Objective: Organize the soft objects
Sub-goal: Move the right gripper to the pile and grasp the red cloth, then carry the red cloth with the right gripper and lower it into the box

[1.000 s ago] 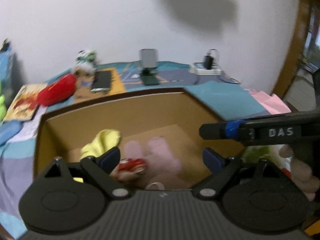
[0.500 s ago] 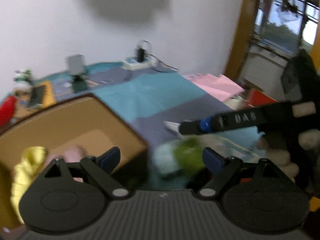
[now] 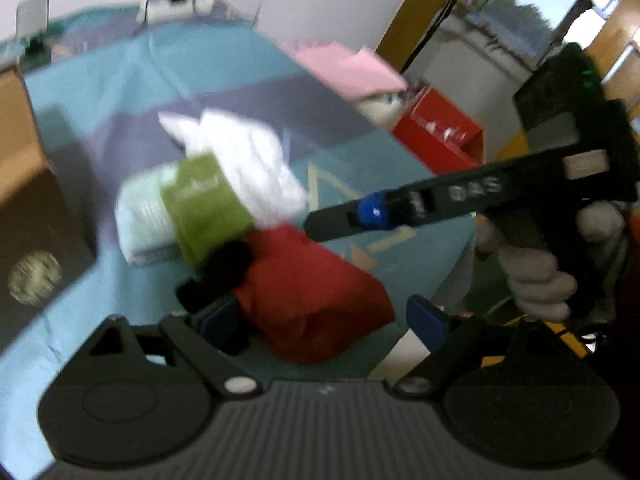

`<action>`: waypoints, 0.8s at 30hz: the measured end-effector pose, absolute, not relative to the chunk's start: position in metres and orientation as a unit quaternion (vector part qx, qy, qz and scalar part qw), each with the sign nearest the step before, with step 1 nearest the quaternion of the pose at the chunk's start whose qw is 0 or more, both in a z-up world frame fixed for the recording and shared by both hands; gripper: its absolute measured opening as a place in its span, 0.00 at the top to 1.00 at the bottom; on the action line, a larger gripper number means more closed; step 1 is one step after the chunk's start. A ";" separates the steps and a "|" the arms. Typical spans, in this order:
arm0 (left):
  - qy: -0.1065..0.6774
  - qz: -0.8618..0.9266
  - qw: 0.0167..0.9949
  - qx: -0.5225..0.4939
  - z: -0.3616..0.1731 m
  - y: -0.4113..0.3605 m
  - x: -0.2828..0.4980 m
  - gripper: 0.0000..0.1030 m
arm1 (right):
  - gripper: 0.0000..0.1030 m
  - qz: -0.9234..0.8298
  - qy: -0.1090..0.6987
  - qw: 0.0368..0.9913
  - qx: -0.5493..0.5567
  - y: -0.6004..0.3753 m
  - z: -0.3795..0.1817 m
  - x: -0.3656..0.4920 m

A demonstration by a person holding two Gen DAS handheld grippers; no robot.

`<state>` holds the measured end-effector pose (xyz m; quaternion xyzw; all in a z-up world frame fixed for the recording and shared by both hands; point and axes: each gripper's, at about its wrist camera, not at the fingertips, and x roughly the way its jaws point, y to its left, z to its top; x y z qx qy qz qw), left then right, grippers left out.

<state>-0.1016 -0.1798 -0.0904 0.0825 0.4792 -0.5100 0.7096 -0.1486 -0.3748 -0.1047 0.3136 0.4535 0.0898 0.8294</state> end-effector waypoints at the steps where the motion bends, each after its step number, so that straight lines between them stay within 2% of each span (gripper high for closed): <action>1: 0.489 -0.506 0.706 0.082 -0.096 -0.184 -0.101 0.15 | 0.74 0.096 0.465 0.822 0.315 -0.375 -0.110 -0.149; 8: 0.535 -0.482 0.691 0.062 -0.125 -0.205 -0.099 0.16 | 0.71 0.111 0.508 0.794 0.315 -0.366 -0.143 -0.144; 10: 0.539 -0.473 0.694 0.059 -0.129 -0.209 -0.099 0.29 | 0.75 0.120 0.509 0.790 0.320 -0.366 -0.146 -0.143; 11: 0.539 -0.475 0.693 0.057 -0.129 -0.210 -0.099 0.29 | 0.77 0.128 0.507 0.790 0.321 -0.367 -0.144 -0.145; 16: 0.504 -0.504 0.698 0.059 -0.113 -0.212 -0.105 0.36 | 0.82 0.160 0.499 0.779 0.344 -0.377 -0.132 -0.152; 24: 0.419 -0.555 0.717 0.056 -0.063 -0.208 -0.109 0.37 | 0.84 0.175 0.443 0.810 0.344 -0.378 -0.076 -0.160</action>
